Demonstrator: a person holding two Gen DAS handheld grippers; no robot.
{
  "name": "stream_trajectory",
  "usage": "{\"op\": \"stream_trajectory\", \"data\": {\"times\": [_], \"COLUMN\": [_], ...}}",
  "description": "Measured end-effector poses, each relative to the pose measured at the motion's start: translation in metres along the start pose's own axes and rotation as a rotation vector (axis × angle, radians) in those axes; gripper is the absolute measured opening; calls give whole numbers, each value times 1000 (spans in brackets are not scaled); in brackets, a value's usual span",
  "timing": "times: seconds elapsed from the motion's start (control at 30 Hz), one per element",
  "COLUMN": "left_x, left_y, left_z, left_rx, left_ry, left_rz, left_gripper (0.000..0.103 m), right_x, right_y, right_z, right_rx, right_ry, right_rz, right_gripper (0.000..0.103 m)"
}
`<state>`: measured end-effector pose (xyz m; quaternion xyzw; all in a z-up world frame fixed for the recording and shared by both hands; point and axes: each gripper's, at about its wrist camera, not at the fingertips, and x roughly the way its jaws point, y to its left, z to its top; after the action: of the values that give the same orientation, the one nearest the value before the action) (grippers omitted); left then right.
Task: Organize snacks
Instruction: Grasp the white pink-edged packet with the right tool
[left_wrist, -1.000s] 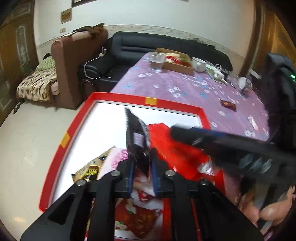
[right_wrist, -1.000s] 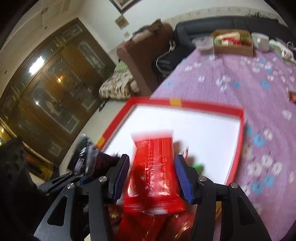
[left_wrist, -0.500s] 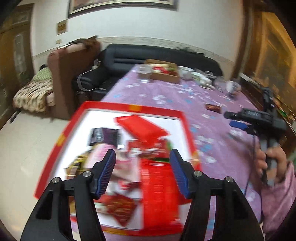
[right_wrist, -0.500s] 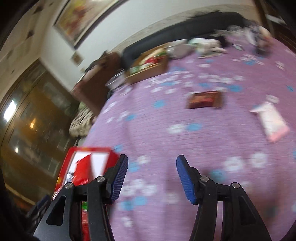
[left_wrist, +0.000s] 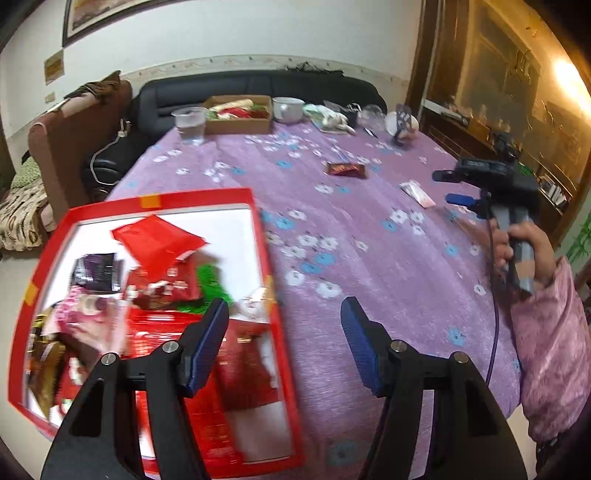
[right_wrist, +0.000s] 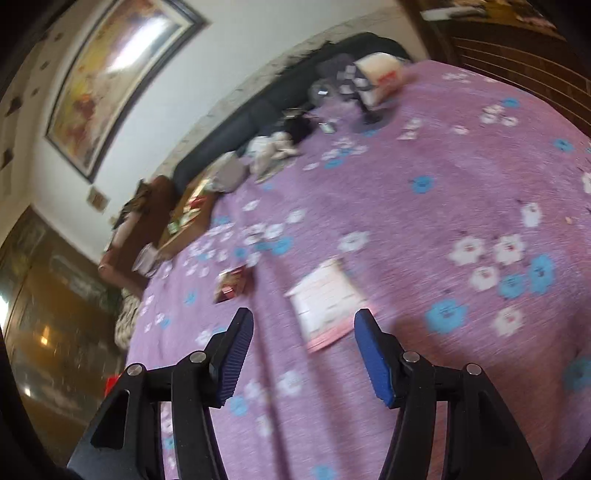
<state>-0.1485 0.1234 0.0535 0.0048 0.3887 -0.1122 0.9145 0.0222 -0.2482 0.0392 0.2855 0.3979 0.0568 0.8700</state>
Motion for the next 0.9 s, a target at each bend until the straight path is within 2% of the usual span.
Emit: {"op": "stream_trajectory", "data": {"times": [0.17,0.33,0.37,0.4,0.47,0.5,0.53,0.63,0.77,0.9], "left_x": [8,16,20,26,38,46,56,84,124,165], "left_y": [-19,-34,-37,-40,-45,-47,-50,-59,-78,-105], "left_z": [7,41,51,60,79,88,97,123,148,161], "left_rx": [36,92,105,115,127,125,120,96,88,160], "left_ry": [31,17,8,3,-5,-3,2,12,26,44], "left_rz": [-4,28,36,54,87,91,95,111,106,134], "left_gripper": [62,63,67,70,73,73,73,73,73,73], "right_x": [31,53,53,55,57,57,56,49,43,42], "right_y": [5,20,24,27,34,36,34,21,-4,-15], "right_z": [10,5,2,-1,-8,-10,-9,0,14,21], "right_rx": [-61,-211,-249,-285,-368,-400,-395,-308,-159,-78], "right_ry": [80,59,43,35,16,10,6,-8,-10,2], "right_rz": [-91,-179,-197,-218,-289,-319,-319,-272,-159,-102], "right_gripper": [60,60,60,59,45,44,41,39,39,39]}}
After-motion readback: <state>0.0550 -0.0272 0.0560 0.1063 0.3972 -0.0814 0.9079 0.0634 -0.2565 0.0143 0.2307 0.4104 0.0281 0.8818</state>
